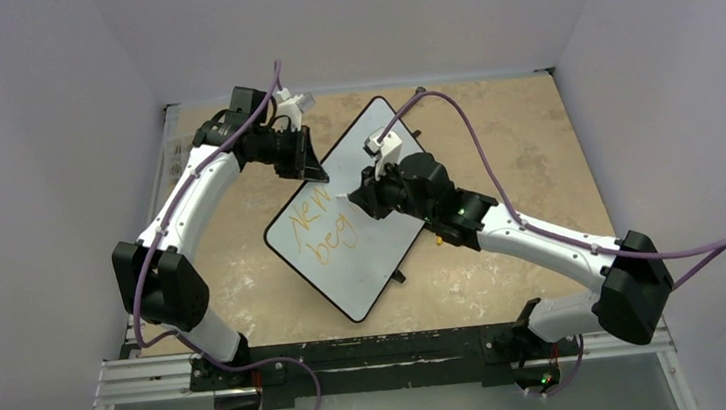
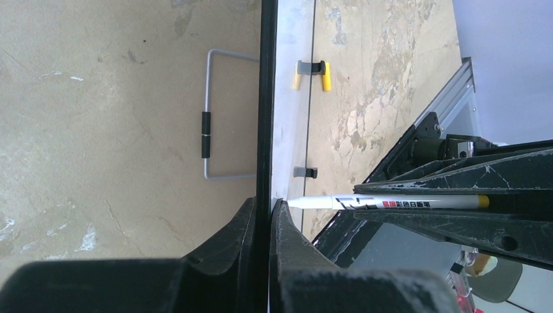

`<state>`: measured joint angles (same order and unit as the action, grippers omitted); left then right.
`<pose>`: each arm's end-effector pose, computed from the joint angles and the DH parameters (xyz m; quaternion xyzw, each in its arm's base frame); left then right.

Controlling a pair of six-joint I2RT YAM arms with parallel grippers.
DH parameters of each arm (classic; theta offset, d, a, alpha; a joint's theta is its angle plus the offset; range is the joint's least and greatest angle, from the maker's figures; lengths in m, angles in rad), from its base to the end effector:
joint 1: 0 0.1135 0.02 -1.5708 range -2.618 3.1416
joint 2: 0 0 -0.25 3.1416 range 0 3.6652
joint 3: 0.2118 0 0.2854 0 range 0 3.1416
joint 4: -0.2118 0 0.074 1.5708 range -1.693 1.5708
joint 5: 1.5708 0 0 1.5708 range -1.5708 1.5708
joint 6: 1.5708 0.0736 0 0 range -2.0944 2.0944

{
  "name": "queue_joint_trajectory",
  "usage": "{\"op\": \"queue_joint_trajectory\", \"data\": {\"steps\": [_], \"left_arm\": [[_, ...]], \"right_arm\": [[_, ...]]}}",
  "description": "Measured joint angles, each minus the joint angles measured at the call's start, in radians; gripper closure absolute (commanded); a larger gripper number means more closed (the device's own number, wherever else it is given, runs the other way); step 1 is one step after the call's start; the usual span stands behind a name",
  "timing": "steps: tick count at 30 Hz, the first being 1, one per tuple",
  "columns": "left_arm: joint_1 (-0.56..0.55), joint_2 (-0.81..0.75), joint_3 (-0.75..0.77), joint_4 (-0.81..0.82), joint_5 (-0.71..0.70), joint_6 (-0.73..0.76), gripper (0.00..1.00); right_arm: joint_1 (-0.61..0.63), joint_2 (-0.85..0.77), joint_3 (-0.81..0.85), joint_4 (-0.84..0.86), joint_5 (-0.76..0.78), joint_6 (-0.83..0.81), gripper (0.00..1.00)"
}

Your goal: Write a sentence on the whiteboard

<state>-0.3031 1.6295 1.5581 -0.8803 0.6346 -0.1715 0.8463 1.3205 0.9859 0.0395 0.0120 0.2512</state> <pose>0.3636 -0.1594 0.2945 0.1543 0.8967 -0.3569 0.2115 0.2542 0.2859 0.2778 -0.2321 0.7691 0.3065 0.5105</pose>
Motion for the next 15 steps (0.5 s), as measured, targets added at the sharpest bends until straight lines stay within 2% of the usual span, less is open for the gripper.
{"op": "queue_joint_trajectory", "data": {"steps": [15], "left_arm": [[0.0, -0.001, 0.0, 0.002, 0.001, -0.002, 1.0]], "right_arm": [[-0.031, -0.019, -0.028, 0.006, 0.004, 0.017, 1.0]]}}
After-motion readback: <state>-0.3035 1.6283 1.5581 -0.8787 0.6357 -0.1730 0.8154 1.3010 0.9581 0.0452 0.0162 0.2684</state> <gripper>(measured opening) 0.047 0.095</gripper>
